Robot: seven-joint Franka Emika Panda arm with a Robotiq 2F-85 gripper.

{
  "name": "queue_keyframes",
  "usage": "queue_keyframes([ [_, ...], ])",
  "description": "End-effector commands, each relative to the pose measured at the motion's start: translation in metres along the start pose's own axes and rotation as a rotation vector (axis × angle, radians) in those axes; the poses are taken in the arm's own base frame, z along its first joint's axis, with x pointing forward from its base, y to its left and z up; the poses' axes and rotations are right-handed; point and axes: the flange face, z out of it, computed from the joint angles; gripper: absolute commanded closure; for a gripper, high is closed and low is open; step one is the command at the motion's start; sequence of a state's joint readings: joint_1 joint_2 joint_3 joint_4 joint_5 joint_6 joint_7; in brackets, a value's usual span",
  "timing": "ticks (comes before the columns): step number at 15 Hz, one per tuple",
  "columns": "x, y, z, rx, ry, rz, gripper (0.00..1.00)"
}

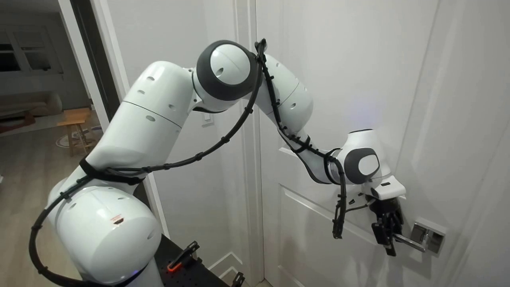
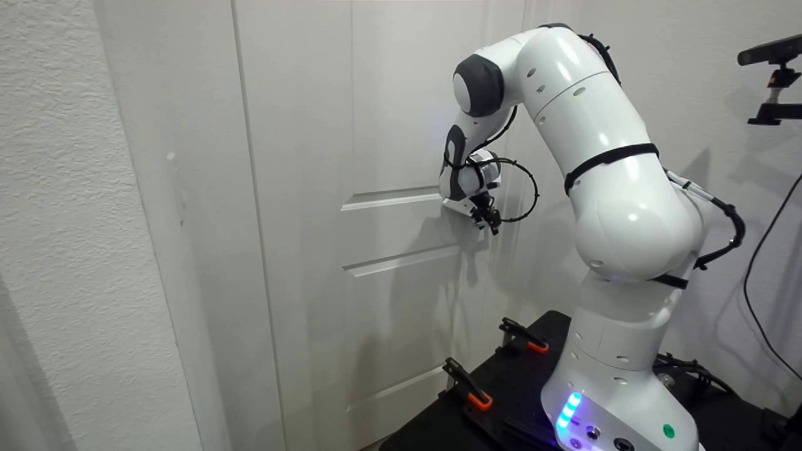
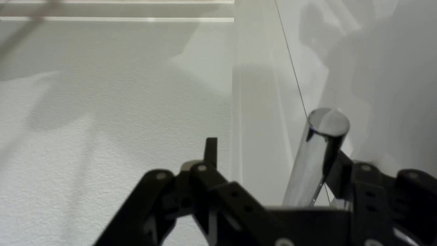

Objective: Close the door

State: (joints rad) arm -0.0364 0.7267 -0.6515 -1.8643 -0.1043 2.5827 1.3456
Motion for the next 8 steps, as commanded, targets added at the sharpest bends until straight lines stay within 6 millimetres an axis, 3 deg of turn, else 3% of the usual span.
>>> queue_keyframes([
  [1,-0.0047,0.0243,-0.0544,0.06,-0.066,0.022,0.0],
  [8,-0.0068,0.0179,-0.0525,0.13,-0.034,0.029,0.0],
])
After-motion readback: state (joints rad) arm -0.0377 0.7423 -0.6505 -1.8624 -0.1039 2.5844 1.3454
